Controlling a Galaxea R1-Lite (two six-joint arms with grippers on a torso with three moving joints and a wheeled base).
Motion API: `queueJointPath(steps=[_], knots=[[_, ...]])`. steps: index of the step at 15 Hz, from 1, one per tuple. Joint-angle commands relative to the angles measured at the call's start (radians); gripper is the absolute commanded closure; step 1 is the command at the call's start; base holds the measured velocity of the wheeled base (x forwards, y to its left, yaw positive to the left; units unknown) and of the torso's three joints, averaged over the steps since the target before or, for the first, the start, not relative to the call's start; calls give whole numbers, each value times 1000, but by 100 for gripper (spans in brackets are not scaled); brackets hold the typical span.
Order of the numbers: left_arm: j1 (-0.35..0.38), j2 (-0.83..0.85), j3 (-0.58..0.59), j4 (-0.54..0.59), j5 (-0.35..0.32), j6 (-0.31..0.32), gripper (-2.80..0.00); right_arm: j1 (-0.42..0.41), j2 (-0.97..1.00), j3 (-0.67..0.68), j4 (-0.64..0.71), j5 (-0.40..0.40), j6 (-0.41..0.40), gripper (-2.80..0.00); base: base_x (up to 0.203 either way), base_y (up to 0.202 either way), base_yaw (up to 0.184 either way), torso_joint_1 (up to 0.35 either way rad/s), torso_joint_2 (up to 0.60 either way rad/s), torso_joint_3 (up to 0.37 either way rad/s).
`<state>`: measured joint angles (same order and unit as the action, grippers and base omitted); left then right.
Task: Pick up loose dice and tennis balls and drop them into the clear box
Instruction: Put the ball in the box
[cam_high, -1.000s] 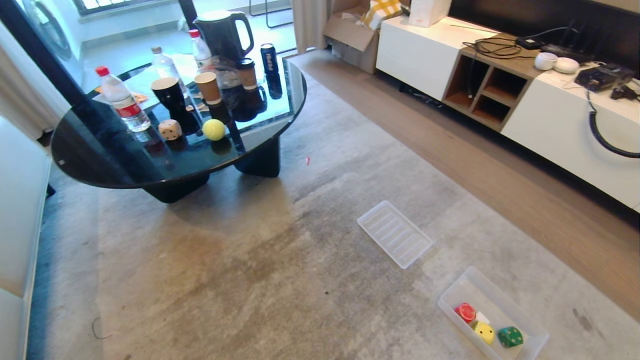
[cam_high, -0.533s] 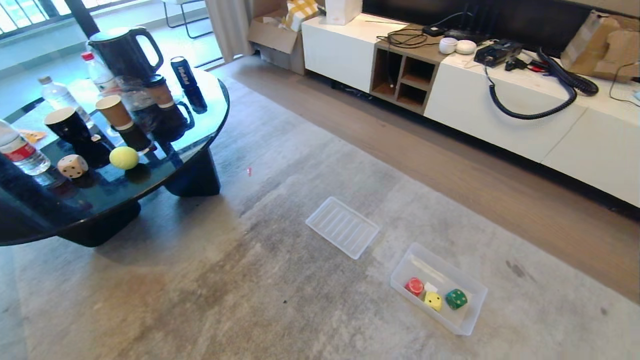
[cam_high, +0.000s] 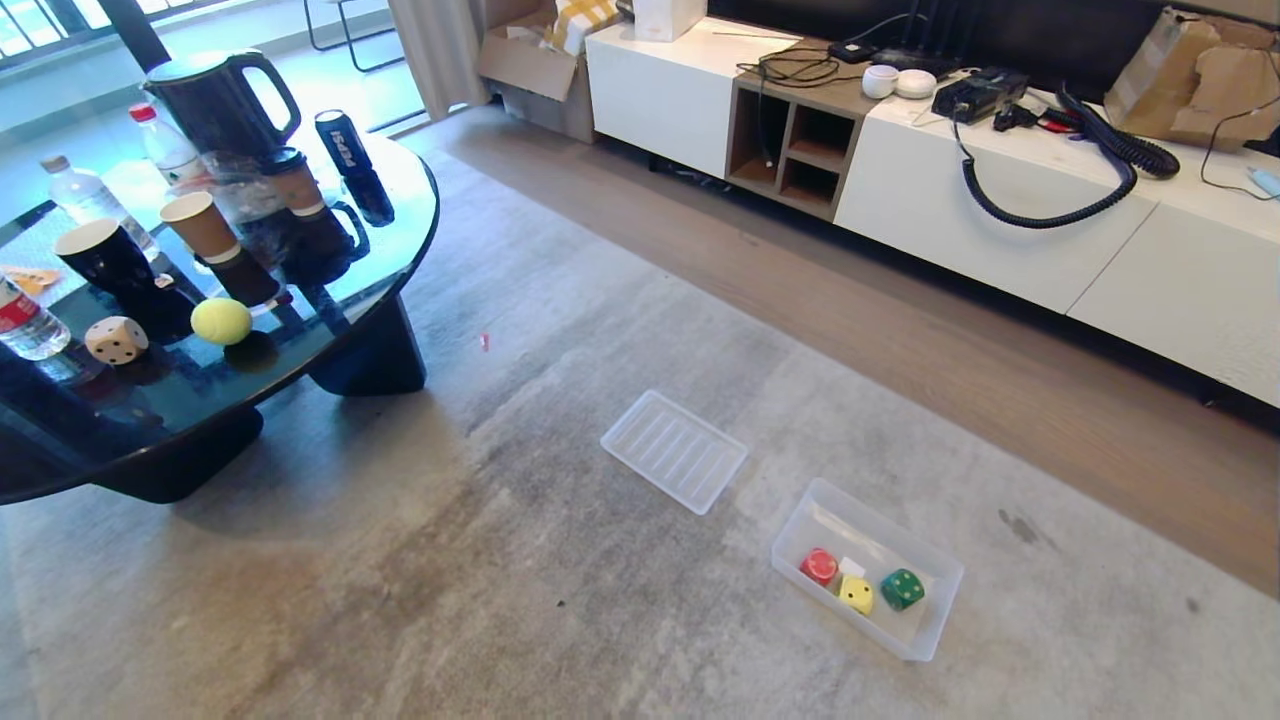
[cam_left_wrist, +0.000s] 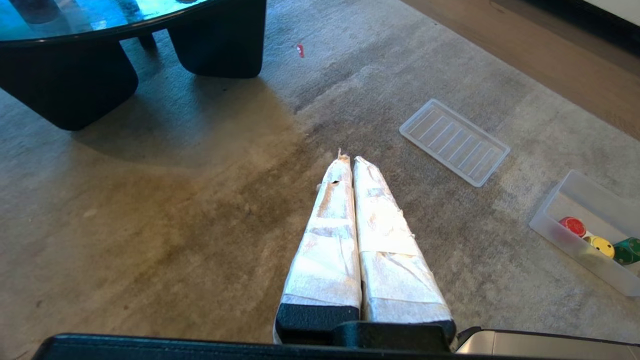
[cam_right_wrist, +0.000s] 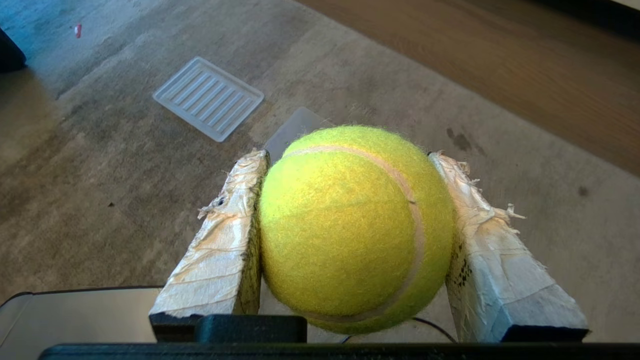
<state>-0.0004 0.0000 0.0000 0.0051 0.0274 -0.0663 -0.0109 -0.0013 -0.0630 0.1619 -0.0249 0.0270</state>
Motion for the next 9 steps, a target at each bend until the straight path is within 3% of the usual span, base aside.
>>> queueJointPath(steps=[1, 9], knots=[[-1, 0, 0, -1, 0, 0, 0, 0, 1, 0, 1, 0, 1, 0, 0, 0, 0, -2, 2, -178], [0, 0, 0, -1, 0, 0, 0, 0, 1, 0, 1, 0, 1, 0, 0, 0, 0, 2, 3, -194]])
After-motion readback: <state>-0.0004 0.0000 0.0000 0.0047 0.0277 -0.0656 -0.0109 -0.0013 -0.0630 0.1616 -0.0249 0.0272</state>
